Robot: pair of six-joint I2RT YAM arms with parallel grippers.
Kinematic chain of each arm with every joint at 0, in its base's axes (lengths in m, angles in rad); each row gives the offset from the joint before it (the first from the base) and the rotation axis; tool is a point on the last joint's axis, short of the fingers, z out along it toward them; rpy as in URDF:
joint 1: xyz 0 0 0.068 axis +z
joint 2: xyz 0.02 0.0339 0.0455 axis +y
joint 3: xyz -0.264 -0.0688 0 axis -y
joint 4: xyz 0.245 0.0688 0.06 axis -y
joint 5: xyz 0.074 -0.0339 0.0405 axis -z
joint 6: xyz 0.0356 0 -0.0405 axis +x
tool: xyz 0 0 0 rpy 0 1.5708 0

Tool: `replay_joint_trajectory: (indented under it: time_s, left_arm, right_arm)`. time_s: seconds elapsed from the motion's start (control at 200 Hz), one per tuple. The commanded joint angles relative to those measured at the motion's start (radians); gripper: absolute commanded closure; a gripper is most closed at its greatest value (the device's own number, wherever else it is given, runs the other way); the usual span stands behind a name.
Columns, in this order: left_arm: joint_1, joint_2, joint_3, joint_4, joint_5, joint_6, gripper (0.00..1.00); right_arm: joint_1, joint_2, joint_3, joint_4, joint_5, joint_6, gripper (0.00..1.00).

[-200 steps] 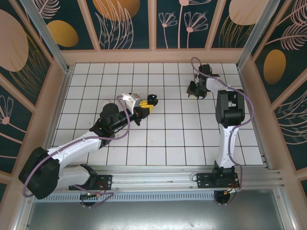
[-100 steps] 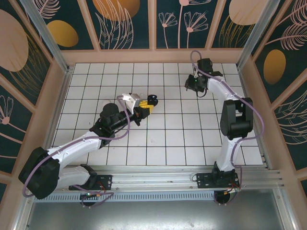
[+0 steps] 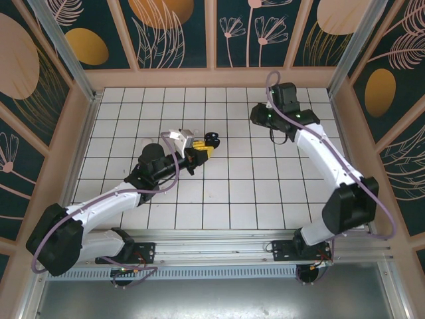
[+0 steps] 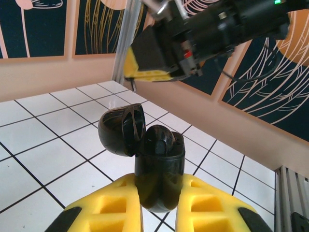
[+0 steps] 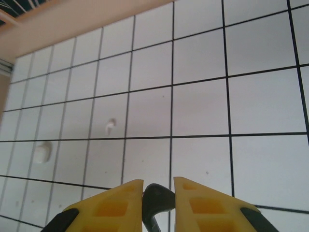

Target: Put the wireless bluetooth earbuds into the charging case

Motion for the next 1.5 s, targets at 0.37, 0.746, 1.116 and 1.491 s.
replay_joint_trajectory:
  time_s: [0.37,0.746,1.116,1.491]
  left_arm:
    - [0.006,0.026,0.069,0.124,0.072,-0.031,1.0]
    - [0.007,0.03,0.065,0.194,0.087,-0.063,1.0]
    - [0.006,0.035,0.063,0.208,0.088,-0.085,1.0]
    - [0.007,0.032,0.059,0.215,0.081,-0.083,1.0]
  right_arm:
    - [0.165,-0.307,-0.063,0.086,-0.061,0.096,0.8]
    - [0.308,-0.418,-0.173,0.284,-0.048,0.078,0.8]
    - [0.393,-0.378,-0.22,0.371,0.027,0.082,0.8]
    - [0.417,-0.323,-0.195,0.365,0.038,0.083,0.8]
